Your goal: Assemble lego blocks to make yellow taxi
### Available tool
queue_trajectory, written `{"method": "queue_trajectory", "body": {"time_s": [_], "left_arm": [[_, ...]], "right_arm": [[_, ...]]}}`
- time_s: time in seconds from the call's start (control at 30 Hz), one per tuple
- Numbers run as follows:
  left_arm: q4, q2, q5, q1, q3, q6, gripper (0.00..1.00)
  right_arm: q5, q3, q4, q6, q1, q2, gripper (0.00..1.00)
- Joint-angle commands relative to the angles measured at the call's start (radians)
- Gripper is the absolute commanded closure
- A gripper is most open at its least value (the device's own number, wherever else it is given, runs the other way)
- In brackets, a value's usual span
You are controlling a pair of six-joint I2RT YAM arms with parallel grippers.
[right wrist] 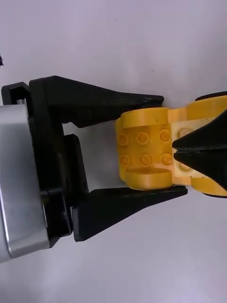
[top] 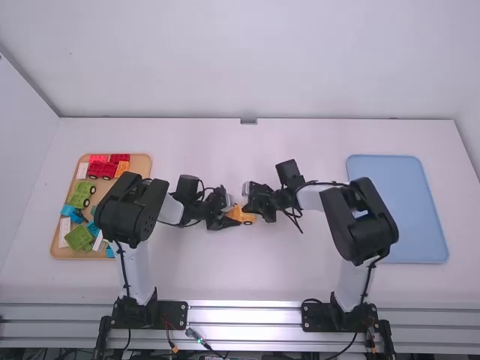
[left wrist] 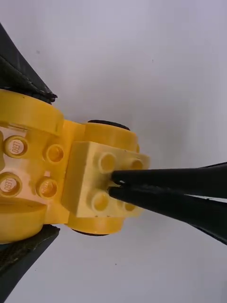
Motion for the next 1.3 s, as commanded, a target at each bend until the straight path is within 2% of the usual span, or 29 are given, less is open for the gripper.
{"method": "queue_trajectory", "body": {"time_s": [0.0,0.33,0.6,0.77,0.93,1.1,1.13,1.17,1.2,1.23,1.27], "left_arm": [[-0.019,0.020,-0.042,-0.001,-0.011,-0.008,0.48],[-0.016,0.020,-0.042,0.000,-0.011,-0.008,0.48],[-0.016,0.020,-0.042,0.000,-0.011,-0.008,0.48],[-0.016,0.020,-0.042,0.000,-0.011,-0.008,0.48],[-0.019,0.020,-0.034,0.000,-0.011,-0.007,0.48],[-0.028,0.020,-0.035,-0.001,-0.011,-0.007,0.48],[-0.031,0.020,-0.035,-0.001,-0.011,-0.007,0.47],[-0.032,0.020,-0.035,-0.001,-0.011,-0.007,0.48],[-0.032,0.020,-0.035,-0.001,-0.011,-0.007,0.47],[-0.032,0.020,-0.035,-0.001,-0.011,-0.007,0.47],[-0.031,0.020,-0.035,-0.001,-0.011,-0.007,0.47]], "right_arm": [[0.078,-0.013,-0.021,0.006,0.014,0.053,1.00],[0.156,-0.040,-0.043,0.009,0.017,0.053,1.00],[0.168,-0.108,0.003,0.010,-0.018,0.053,1.00],[0.227,-0.112,0.003,0.062,-0.011,0.053,1.00],[0.210,-0.111,0.055,0.055,0.017,0.050,1.00],[0.125,-0.070,0.066,0.055,0.006,-0.001,1.00],[0.119,-0.055,0.057,0.056,0.000,-0.023,0.98],[0.112,-0.040,0.051,0.080,-0.005,-0.052,0.84],[0.113,-0.037,0.051,0.091,-0.006,-0.060,0.82],[0.130,-0.017,0.050,0.153,-0.015,-0.108,0.52],[0.138,-0.013,0.047,0.169,-0.019,-0.120,0.45]]}}
